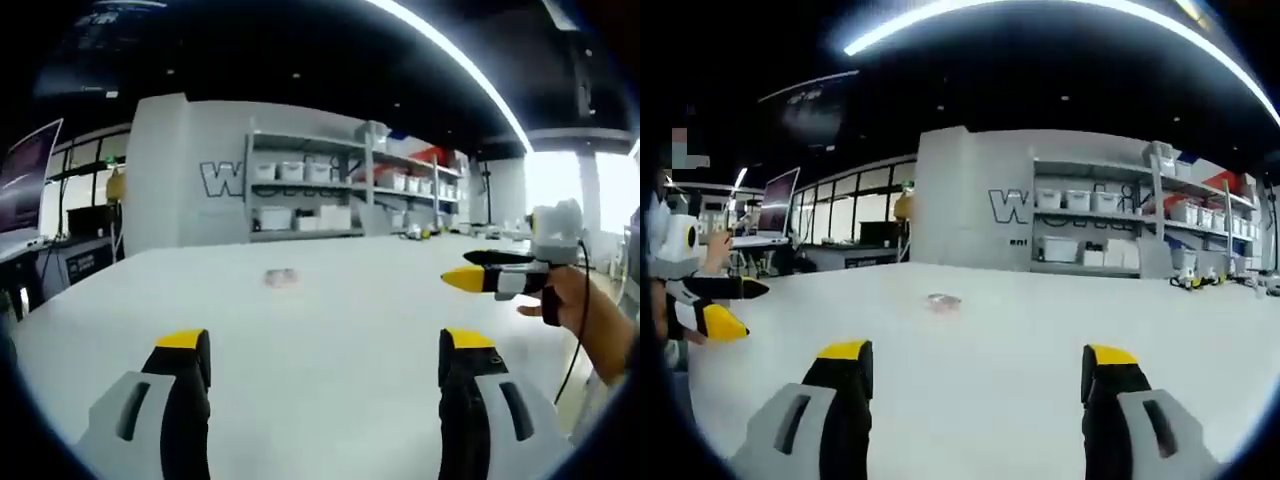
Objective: Open the resealable bag by pulling the two sides of the seal apart until the entire bag opening is separated and visibly accessible.
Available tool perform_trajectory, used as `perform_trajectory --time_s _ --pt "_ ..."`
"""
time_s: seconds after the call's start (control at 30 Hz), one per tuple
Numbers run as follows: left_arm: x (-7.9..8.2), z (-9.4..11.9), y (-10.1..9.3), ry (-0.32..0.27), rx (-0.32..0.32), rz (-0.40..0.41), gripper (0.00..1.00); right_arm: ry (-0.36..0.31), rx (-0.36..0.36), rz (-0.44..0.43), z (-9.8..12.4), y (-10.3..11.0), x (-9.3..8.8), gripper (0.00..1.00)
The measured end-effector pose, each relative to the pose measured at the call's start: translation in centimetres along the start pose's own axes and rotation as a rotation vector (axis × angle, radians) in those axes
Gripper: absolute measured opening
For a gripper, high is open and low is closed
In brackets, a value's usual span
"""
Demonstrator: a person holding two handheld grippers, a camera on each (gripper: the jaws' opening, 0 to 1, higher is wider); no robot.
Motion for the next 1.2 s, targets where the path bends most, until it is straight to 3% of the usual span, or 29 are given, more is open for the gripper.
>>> perform_trajectory --time_s 0.93,1.2 --pt "-0.25 -0.03 -0.01 0.000 -0.005 0.005 0.93 0.013 0.007 0.000 -0.18 0.12 -0.39 0.86" --pt "-0.25 0.01 0.03 -0.005 -0.005 0.006 0.92 0.007 0.019 0.004 -0.34 0.18 -0.41 0.82"
Point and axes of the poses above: the point that each gripper's makers call its tool centre point, and the gripper's own axes: z roughly backward along the fingers, y roughly to its left, x roughly out of its top, the point moved 8 cm from there along z, roughly backward along the fingers, and after that the axes turned 13 degrees about -z, right-handed, at the moved point
